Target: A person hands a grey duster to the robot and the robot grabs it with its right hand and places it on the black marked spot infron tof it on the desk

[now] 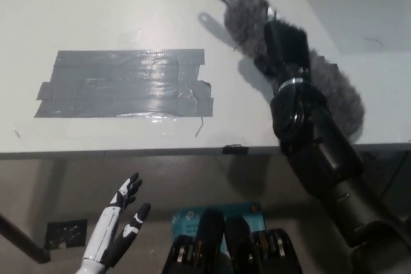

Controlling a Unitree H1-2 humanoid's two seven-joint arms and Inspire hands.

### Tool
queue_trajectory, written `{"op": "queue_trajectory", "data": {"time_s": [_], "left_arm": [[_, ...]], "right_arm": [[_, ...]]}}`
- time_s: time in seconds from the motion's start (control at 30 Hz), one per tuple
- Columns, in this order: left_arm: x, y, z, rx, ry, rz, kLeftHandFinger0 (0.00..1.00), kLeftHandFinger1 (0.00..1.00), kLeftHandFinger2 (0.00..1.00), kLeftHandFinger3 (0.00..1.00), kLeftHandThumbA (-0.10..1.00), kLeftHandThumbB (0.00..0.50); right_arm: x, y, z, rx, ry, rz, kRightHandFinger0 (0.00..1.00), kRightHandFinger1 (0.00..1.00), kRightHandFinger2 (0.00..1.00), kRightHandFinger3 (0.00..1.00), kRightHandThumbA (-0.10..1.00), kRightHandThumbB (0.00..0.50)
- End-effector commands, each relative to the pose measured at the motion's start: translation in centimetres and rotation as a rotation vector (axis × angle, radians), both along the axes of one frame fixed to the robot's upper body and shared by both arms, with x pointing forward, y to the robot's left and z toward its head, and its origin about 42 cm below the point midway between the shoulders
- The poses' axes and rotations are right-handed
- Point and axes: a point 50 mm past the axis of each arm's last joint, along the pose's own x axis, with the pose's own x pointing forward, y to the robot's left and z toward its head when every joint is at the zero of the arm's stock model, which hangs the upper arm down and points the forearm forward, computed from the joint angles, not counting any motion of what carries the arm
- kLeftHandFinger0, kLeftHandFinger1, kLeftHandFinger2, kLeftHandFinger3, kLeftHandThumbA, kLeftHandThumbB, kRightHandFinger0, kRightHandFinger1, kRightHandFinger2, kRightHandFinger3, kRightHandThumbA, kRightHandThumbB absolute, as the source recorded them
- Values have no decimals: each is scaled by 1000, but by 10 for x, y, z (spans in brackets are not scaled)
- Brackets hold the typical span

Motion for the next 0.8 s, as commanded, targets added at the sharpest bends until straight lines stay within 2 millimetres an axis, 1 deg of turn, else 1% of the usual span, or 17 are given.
{"op": "queue_trajectory", "data": {"time_s": [0.0,0.03,0.07,0.13,0.17,0.2,0.23,0.27,0.33,0.37,0.4,0.47,0.53,0.6,0.63,0.7,0.77], "left_arm": [[3,2,15,24,-74,-26,1000,1000,1000,1000,909,212],[3,2,14,24,-74,-29,1000,1000,1000,1000,904,207],[4,2,15,27,-76,-32,1000,1000,1000,1000,902,208],[6,2,16,29,-80,-37,1000,1000,1000,1000,891,199],[6,2,16,30,-80,-37,1000,1000,1000,1000,890,200],[7,2,16,37,-80,-39,1000,1000,1000,1000,891,199],[7,3,16,44,-76,-38,1000,1000,1000,1000,903,207],[7,3,16,44,-76,-39,1000,1000,1000,1000,904,205],[6,3,15,39,-77,-39,1000,1000,1000,1000,894,206],[6,2,15,34,-79,-39,1000,1000,1000,1000,887,210],[6,2,15,33,-79,-40,1000,1000,1000,1000,885,209],[7,2,15,32,-81,-42,1000,1000,1000,1000,872,195],[7,2,15,29,-79,-39,1000,1000,1000,1000,864,203],[6,2,15,30,-79,-36,1000,1000,1000,1000,860,204],[6,2,15,34,-77,-37,1000,1000,1000,1000,864,207],[7,2,16,38,-80,-40,1000,1000,1000,1000,859,193],[7,1,15,37,-82,-39,1000,1000,1000,1000,855,193]], "right_arm": [[-1,1,54,49,-268,49,34,540,913,1000,-100,113],[-2,-2,58,42,-291,52,22,511,899,1000,-100,87],[-3,-9,69,11,-335,57,54,532,879,1000,-100,122],[-5,-17,80,-33,-371,69,40,529,870,1000,-100,118],[-5,-17,80,-33,-371,69,38,528,868,1000,-100,118],[-6,-25,90,-78,-407,68,23,517,844,1000,-100,144],[-5,-29,92,-92,-413,75,3,505,839,1000,-100,162],[-5,-31,94,-104,-413,79,0,508,849,1000,-100,164],[-2,-41,95,-156,-423,98,0,492,852,944,-100,172],[2,-49,93,-185,-414,112,0,477,841,928,-100,168],[4,-52,92,-198,-408,117,0,474,840,917,-100,187],[11,-66,82,-277,-336,120,0,499,884,923,-100,208],[14,-73,76,-309,-308,119,0,480,908,869,-100,212],[18,-79,67,-329,-290,134,0,449,910,818,-100,242],[20,-84,58,-361,-250,141,0,456,931,852,-100,200],[22,-89,46,-383,-206,154,19,511,969,898,-100,163],[23,-92,37,-397,-177,166,36,529,987,912,-100,171]]}}
